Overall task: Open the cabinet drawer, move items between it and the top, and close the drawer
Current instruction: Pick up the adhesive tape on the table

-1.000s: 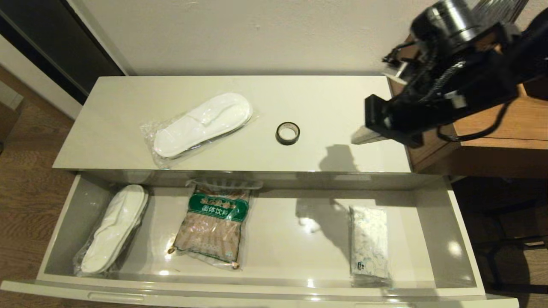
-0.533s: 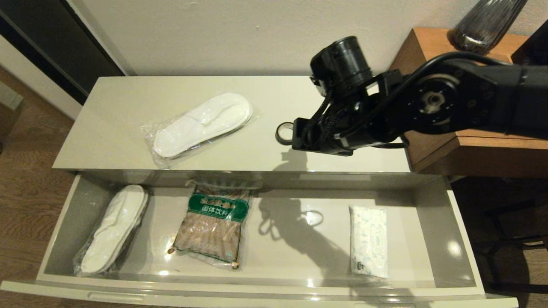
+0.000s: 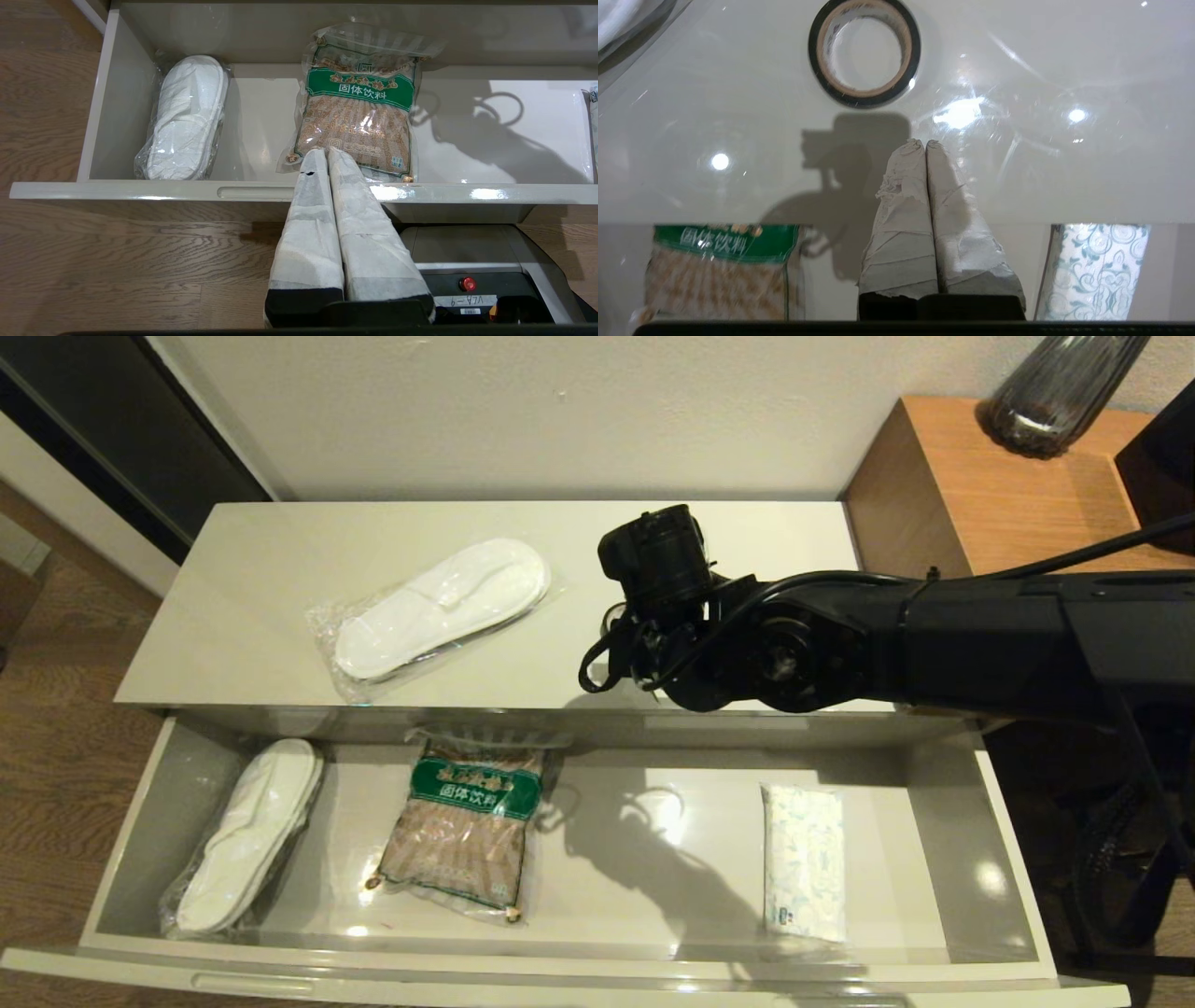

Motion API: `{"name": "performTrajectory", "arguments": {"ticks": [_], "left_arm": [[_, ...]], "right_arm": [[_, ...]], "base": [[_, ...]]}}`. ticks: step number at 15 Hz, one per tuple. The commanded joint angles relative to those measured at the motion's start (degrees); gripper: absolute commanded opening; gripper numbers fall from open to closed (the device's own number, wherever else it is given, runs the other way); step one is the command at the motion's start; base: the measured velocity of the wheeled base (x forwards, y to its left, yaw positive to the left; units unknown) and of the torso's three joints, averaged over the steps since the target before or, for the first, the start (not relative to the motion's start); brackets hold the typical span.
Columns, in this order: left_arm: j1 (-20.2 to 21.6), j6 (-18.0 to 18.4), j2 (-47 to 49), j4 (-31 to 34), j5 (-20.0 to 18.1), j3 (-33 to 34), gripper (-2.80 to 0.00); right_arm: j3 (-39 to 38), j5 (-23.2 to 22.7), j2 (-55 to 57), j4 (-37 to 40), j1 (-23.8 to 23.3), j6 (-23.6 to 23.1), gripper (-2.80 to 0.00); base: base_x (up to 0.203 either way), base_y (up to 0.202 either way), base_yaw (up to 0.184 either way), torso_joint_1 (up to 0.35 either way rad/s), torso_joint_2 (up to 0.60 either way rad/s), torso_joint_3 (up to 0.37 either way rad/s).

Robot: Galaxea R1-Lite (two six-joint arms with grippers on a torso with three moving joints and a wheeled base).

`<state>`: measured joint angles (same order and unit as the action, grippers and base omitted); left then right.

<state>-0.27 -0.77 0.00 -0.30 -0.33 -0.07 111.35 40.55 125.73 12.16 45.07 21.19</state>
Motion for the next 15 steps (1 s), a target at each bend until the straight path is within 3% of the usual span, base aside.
{"name": "performTrajectory", "arguments": {"ticks": [1, 2, 3, 15], "left_arm": [[0.0, 0.0, 0.0, 0.0, 0.0, 0.0, -2.8], [0.0, 0.0, 0.0, 0.0, 0.0, 0.0, -2.8], [0.0, 0.0, 0.0, 0.0, 0.0, 0.0, -2.8], [0.0, 0.0, 0.0, 0.0, 0.0, 0.0, -2.8]], "right_arm": [[0.0, 1.6, 0.7, -2.0, -0.2, -1.0, -2.8], [0.0, 2.2, 0.4, -1.7, 0.1, -1.3, -2.8], [0.1, 3.7, 0.6, -2.4, 0.4, -2.2, 0.0], [-0.1, 5.9, 10.8, -23.6, -0.6, -13.5, 0.0]], "base": [[0.0, 0.0, 0.0, 0.0, 0.0, 0.0], [0.0, 0.0, 0.0, 0.0, 0.0, 0.0], [0.0, 0.0, 0.0, 0.0, 0.0, 0.0], [0.0, 0.0, 0.0, 0.0, 0.0, 0.0]]}}
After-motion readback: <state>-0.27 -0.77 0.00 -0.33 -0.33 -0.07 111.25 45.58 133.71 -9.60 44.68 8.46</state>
